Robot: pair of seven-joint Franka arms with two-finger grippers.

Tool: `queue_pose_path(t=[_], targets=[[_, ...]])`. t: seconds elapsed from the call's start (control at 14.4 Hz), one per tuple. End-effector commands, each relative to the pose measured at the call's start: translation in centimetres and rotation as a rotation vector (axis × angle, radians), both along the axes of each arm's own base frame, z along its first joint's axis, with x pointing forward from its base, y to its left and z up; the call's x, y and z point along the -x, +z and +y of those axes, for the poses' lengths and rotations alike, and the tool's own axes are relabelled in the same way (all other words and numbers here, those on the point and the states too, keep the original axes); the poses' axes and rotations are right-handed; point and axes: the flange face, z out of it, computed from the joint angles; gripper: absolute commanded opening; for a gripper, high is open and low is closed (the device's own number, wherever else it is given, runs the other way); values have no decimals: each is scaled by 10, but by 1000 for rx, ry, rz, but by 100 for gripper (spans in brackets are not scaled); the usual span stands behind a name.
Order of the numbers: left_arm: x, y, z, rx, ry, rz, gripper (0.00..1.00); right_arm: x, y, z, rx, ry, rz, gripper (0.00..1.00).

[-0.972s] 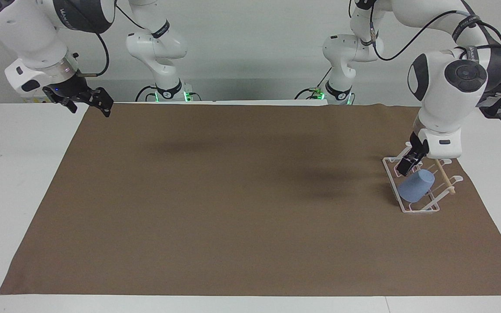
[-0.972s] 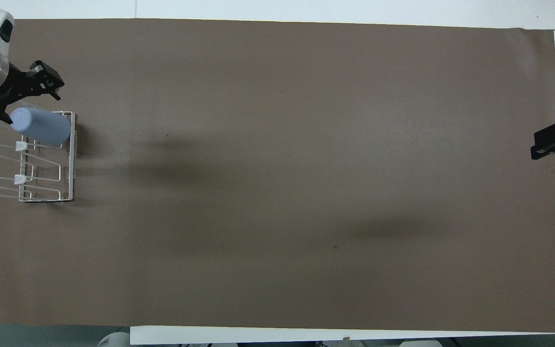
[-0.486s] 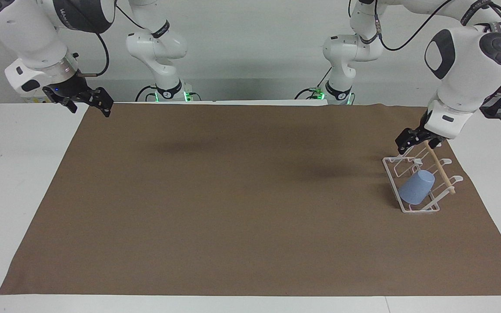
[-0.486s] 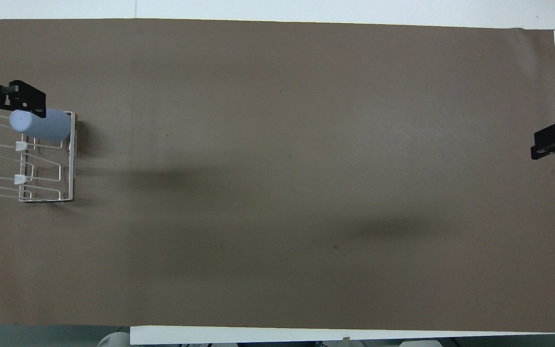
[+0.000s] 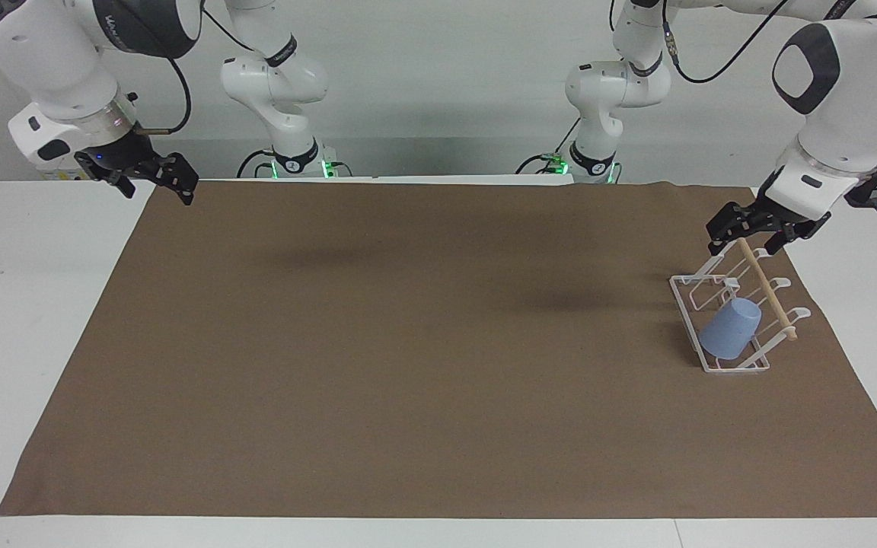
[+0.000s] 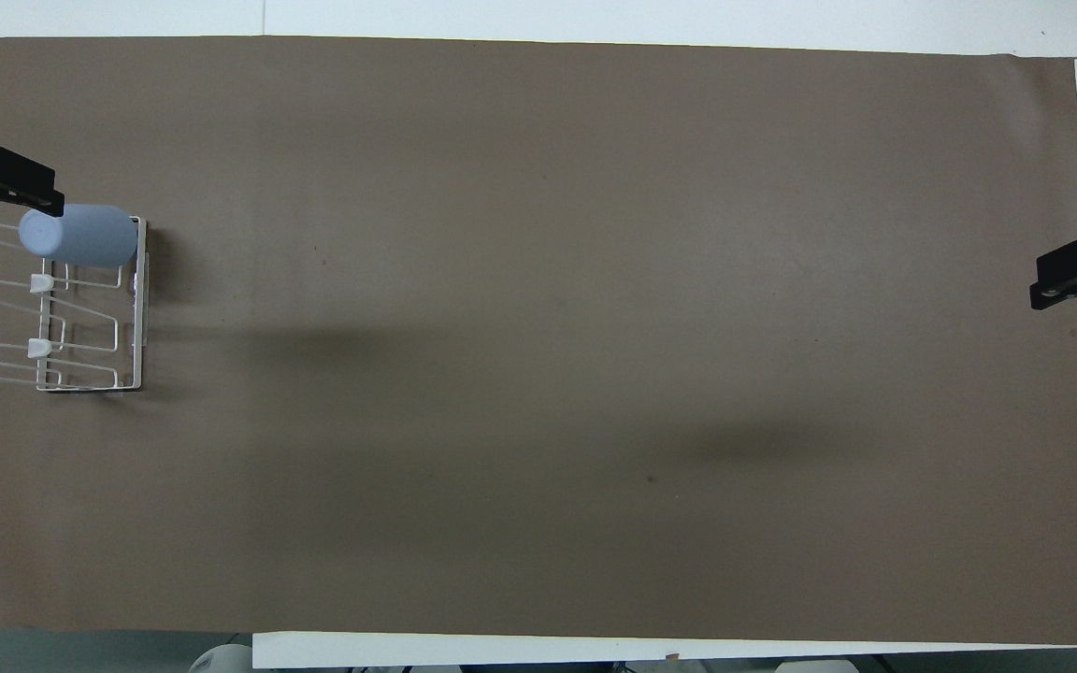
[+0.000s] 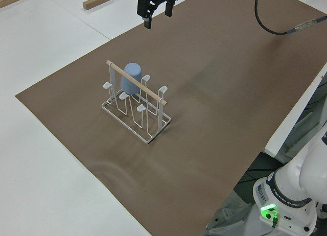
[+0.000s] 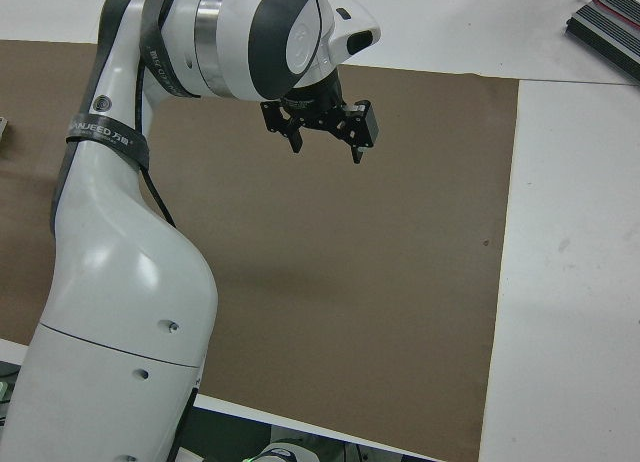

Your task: Hang cup on cup holder

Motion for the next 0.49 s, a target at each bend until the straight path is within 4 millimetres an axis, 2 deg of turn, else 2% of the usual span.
queue_pose_path(t=[0.0,0.21,0.42], targets=[[-5,4,-2,-28,23,-32,100,6,1,0,-4,20,10,99],[0,-1,-6,-29,18,-17,100,6,2,0,-4,20,9,99],[8,11,-5,-26,17,-32,100,6,2,-1,-2,19,7,99]])
